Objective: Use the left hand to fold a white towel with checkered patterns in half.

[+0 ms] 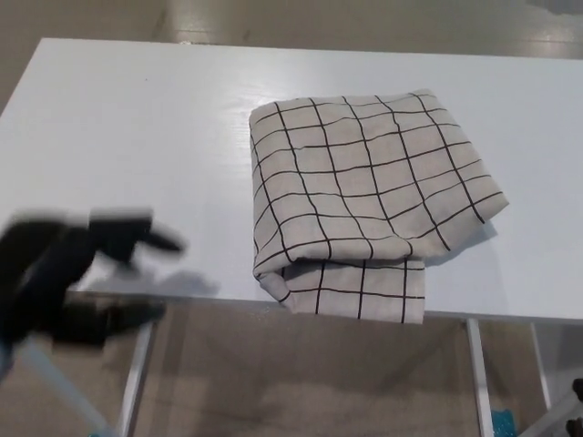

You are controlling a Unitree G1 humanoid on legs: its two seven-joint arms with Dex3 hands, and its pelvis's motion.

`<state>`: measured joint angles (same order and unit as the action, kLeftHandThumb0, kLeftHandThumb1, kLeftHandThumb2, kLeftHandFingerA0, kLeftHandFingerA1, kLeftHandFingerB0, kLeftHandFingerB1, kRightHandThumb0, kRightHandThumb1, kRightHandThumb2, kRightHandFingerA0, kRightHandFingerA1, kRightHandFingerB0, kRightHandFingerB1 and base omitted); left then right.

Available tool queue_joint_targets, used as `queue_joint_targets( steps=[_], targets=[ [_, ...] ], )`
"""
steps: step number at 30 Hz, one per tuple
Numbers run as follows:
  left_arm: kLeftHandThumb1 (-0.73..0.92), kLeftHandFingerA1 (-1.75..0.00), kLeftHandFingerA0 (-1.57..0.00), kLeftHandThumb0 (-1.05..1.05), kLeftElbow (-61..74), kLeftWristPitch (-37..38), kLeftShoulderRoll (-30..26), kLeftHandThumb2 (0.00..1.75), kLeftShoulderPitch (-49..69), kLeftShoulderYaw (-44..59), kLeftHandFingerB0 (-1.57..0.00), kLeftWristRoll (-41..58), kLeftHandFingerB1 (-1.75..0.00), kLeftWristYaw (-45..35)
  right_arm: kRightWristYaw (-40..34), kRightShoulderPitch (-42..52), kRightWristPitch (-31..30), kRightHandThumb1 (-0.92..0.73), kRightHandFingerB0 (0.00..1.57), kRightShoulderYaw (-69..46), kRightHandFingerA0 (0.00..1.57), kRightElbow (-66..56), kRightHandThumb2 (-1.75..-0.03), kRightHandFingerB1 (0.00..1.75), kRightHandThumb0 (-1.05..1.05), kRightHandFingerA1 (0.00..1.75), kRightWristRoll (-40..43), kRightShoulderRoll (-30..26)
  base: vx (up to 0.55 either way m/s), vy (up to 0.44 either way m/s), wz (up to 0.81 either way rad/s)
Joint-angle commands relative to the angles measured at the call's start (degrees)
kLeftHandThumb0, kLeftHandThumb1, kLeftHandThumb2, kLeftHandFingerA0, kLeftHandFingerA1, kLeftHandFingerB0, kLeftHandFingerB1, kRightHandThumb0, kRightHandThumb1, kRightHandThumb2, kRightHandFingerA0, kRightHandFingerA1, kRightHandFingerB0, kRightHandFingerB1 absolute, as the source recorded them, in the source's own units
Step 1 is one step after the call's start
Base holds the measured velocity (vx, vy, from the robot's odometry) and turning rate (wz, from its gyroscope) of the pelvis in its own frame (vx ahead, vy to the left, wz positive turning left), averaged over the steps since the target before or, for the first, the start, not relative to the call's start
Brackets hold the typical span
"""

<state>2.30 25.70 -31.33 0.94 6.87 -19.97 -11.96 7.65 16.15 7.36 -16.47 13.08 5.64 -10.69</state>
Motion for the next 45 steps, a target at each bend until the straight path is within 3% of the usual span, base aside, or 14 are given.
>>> queue_joint_targets(
  steps=[1, 3, 6, 9, 15, 16, 17, 20, 21, 24, 36, 37, 39, 45],
  targets=[
    [0.65, -0.79, -1.05, -0.64, -7.65, 2.94, 12.35, 0.6, 29.31, 9.4, -0.8, 42.43, -0.58, -18.22, -1.41, 3.2, -0.72, -0.71, 0.56, -5.87, 0.46, -3.56, -0.62, 0.43, -0.47, 0.41, 5.14, 0.09, 0.0, 0.0, 0.0],
    [0.56, -0.94, -1.06, -0.78, -4.35, -12.21, 9.95, 0.94, 30.01, 10.63, -0.82, 47.84, -0.69, -25.64, -1.3, 3.13, -1.39, -0.71, 0.56, -6.21, 0.46, -3.74, -0.62, 0.43, -0.47, 0.41, 5.3, -0.11, 0.0, 0.0, 0.0],
    [0.63, -0.91, -1.12, -0.75, -4.25, -23.54, 6.39, 0.59, 29.18, 11.7, -0.91, 49.17, -0.61, -30.43, -1.34, 2.67, -2.15, -0.71, 0.56, -6.33, 0.46, -3.61, -0.62, 0.43, -0.47, 0.41, 5.19, -0.25, 0.0, 0.0, 0.0],
    [0.49, -0.95, -1.11, -0.74, -9.82, -21.21, 8.17, 0.91, 26.18, 12.47, -0.88, 44.91, -0.71, -27.03, -1.81, 2.31, -1.99, -0.71, 0.56, -5.6, 0.47, -2.76, -0.62, 0.43, -0.46, 0.41, 3.96, 0.16, 0.0, 0.0, 0.0],
    [0.51, -0.79, -1.08, -0.81, -29.38, -8.41, 10.29, 0.76, 18.1, 13.95, -0.89, 32.47, -0.64, -18.55, -1.5, 4.76, 0.51, -0.71, 0.56, -3.74, 0.49, -2.27, -0.62, 0.43, -0.46, 0.41, 2.04, 2.18, 0.0, 0.0, 0.0],
    [0.57, -0.76, -1.0, -0.83, -31.8, -7.09, 10.46, 0.97, 17.33, 14.04, -0.79, 31.23, -0.62, -17.36, -1.16, 5.42, 0.79, -0.71, 0.56, -3.43, 0.49, -2.33, -0.62, 0.43, -0.46, 0.41, 2.22, 2.69, 0.0, 0.0, 0.0],
    [0.67, -0.5, -0.77, -0.76, -35.57, -5.61, 10.42, 0.61, 15.83, 14.1, -0.69, 29.87, -0.46, -16.39, -0.79, 6.28, 0.85, -0.71, 0.56, -2.76, 0.49, -2.59, -0.62, 0.43, -0.46, 0.41, 2.15, 3.28, 0.0, 0.0, 0.0],
    [0.65, -0.44, -0.59, -0.77, -42.56, -2.91, 10.12, 0.62, 13.01, 14.16, -0.55, 27.61, -0.41, -15.13, -0.14, 7.81, 1.05, -0.71, 0.55, -1.47, 0.49, -2.85, -0.62, 0.42, -0.45, 0.41, 1.87, 4.27, 0.0, 0.0, 0.0],
    [0.57, -0.53, -0.44, -0.79, -45.1, -2.33, 9.8, 0.96, 11.94, 13.92, -0.42, 26.52, -0.49, -14.48, 0.16, 8.47, 1.13, -0.71, 0.53, -0.78, 0.49, -2.75, -0.62, 0.42, -0.44, 0.41, 1.61, 4.66, 0.0, 0.0, 0.0],
    [0.58, -0.44, -0.23, -0.84, -49.35, -3.79, 9.25, 0.94, 9.17, 12.92, -0.37, 23.68, -0.48, -12.1, 1.76, 9.09, 0.34, -0.72, 0.48, 0.52, 0.44, -2.15, -0.62, 0.4, -0.43, 0.4, 1.75, 4.77, 0.0, 0.0, 0.0],
    [0.64, -0.38, -0.39, -0.78, -56.71, -2.96, 9.7, 0.62, 3.4, 12.57, -0.42, 23.54, -0.36, -11.83, 1.46, 6.95, -1.45, -0.74, 0.45, 1.67, 0.41, -0.48, -0.62, 0.39, -0.44, 0.4, 0.52, 3.07, 0.0, 0.0, 0.0],
    [0.57, -0.46, -0.29, -0.8, -57.02, -3.12, 9.99, 0.93, 2.44, 12.51, -0.41, 24.06, -0.5, -12.33, 0.69, 5.68, -1.45, -0.74, 0.45, 1.78, 0.42, 0.33, -0.62, 0.39, -0.44, 0.4, 0.11, 3.06, 0.0, 0.0, 0.0],
    [0.64, -0.38, -0.38, -0.77, -57.57, -2.81, 10.0, 0.64, 1.9, 12.38, -0.44, 24.25, -0.38, -12.59, 0.51, 5.29, -1.68, -0.74, 0.45, 1.87, 0.42, 0.48, -0.62, 0.39, -0.44, 0.4, 0.01, 2.93, 0.0, 0.0, 0.0],
    [0.52, -0.49, -0.32, -0.71, -57.7, -1.06, 9.68, 0.93, 1.84, 11.26, -0.42, 23.78, -0.52, -13.07, 0.82, 5.46, -1.55, -0.75, 0.44, 2.11, 0.41, 1.29, -0.63, 0.39, -0.45, 0.4, -0.23, 2.42, 0.0, 0.0, 0.0]
  ],
)
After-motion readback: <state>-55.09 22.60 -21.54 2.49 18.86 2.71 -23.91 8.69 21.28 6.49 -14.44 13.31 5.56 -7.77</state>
